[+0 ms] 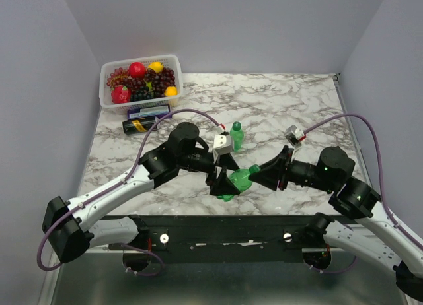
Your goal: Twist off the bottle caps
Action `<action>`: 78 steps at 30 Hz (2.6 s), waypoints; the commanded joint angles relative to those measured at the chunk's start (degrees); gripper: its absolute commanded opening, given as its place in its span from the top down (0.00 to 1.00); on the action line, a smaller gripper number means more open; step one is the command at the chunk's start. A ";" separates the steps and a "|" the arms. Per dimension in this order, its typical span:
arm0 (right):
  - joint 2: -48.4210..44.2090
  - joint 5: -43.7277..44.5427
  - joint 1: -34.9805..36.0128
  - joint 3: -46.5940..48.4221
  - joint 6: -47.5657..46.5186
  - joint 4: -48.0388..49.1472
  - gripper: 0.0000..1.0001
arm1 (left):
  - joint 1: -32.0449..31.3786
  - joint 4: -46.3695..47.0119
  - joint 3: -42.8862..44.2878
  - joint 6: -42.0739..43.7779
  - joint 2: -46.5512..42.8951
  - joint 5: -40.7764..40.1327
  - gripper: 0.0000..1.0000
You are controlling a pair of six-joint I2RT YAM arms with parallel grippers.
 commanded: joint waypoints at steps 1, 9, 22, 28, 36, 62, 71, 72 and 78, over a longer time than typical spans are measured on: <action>-0.70 -0.74 0.43 0.61 1.15 2.52 0.99 | -1.37 1.84 -1.02 -0.84 1.38 5.11 0.01; 1.14 1.45 0.43 0.00 0.54 2.16 0.99 | -3.12 2.72 -1.46 -1.37 3.93 1.43 0.16; 4.22 9.27 0.52 0.17 1.42 1.64 0.97 | -4.79 1.58 -2.78 0.30 1.74 -13.34 0.62; 4.84 11.74 0.43 0.17 1.94 1.37 0.74 | -4.79 3.15 -4.01 -1.45 1.30 -19.06 0.76; 1.15 13.41 0.43 -0.80 3.44 1.46 0.31 | -4.62 5.09 -5.59 -4.79 1.12 -24.68 0.85; 7.73 22.81 1.39 -13.19 21.99 34.78 0.39 | -4.36 7.29 -6.83 -6.11 1.30 -30.23 0.88; 9.32 25.19 2.54 -11.52 19.88 31.08 0.49 | -4.36 7.29 -6.65 -6.11 1.83 -30.05 0.88; 9.40 25.19 2.63 -11.69 19.70 31.69 0.50 | -4.36 7.38 -6.56 -6.11 2.00 -29.97 0.88; 10.72 25.63 2.71 -11.08 18.47 31.08 0.76 | -4.36 7.29 -6.56 -5.85 2.53 -29.62 0.88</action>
